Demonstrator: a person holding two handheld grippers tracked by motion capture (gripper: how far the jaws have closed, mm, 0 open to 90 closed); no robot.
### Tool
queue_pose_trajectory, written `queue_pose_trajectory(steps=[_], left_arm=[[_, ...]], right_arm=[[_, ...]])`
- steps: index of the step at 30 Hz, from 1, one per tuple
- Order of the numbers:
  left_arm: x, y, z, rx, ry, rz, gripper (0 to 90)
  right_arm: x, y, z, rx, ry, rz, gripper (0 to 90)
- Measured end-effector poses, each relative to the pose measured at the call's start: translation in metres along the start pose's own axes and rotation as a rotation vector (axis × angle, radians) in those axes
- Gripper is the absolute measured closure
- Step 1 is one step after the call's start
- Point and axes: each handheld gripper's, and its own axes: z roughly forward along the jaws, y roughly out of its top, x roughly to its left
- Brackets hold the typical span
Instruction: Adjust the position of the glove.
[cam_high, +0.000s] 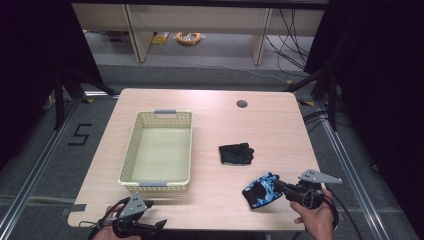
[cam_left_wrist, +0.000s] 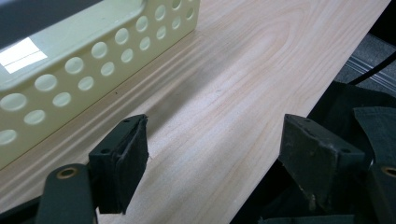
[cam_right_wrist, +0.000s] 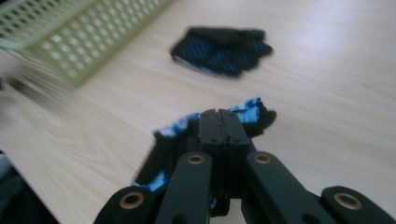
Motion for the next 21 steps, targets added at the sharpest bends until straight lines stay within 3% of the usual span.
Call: queue_pose_trajectory(steps=[2, 4, 6, 7, 8, 9, 11, 15, 16, 18, 19, 20, 21], left_arm=[[0.0, 0.0, 0.0, 0.001, 0.0, 0.001, 23.2], [0.0, 0.0, 0.0, 0.0, 0.0, 0.0, 23.2], [0.0, 0.0, 0.0, -0.001, 0.005, 0.002, 23.2], [0.0, 0.0, 0.0, 0.005, -0.001, 0.006, 23.2], [0.0, 0.0, 0.0, 0.004, 0.0, 0.0, 23.2], [0.001, 0.0, 0.0, 0.004, 0.007, 0.009, 23.2], [0.0, 0.0, 0.0, 0.003, 0.001, 0.0, 23.2], [0.001, 0.0, 0.001, -0.003, 0.007, 0.006, 23.3], [0.001, 0.0, 0.001, -0.005, 0.005, 0.002, 23.2], [-0.001, -0.001, 0.002, -0.004, -0.004, -0.03, 23.2], [-0.001, -0.001, 0.002, -0.004, -0.004, -0.03, 23.2], [-0.001, -0.001, 0.002, -0.004, -0.004, -0.032, 23.2], [-0.001, -0.001, 0.002, -0.004, -0.005, -0.032, 23.2]], right_arm=[[-0.004, -0.005, 0.0, 0.052, -0.021, 0.035, 90.0], [-0.014, -0.01, 0.005, 0.081, -0.061, -0.011, 90.0], [-0.015, -0.012, 0.006, 0.099, -0.076, 0.003, 90.0], [-0.019, -0.014, 0.007, 0.118, -0.086, -0.015, 90.0], [-0.017, -0.015, 0.009, 0.13, -0.083, 0.02, 90.0], [-0.022, -0.017, 0.011, 0.146, -0.097, -0.021, 90.0], [-0.022, -0.018, 0.013, 0.149, -0.087, -0.01, 90.0], [-0.017, -0.019, 0.016, 0.176, -0.118, -0.02, 87.4], [-0.018, -0.017, 0.015, 0.175, -0.108, -0.045, 85.3], [-0.016, -0.011, 0.013, 0.158, -0.153, -0.102, 78.0], [-0.016, -0.011, 0.013, 0.158, -0.153, -0.102, 78.0], [-0.008, -0.008, 0.011, 0.164, -0.162, -0.045, 75.5], [-0.01, -0.005, 0.011, 0.135, -0.146, -0.075, 73.8]])
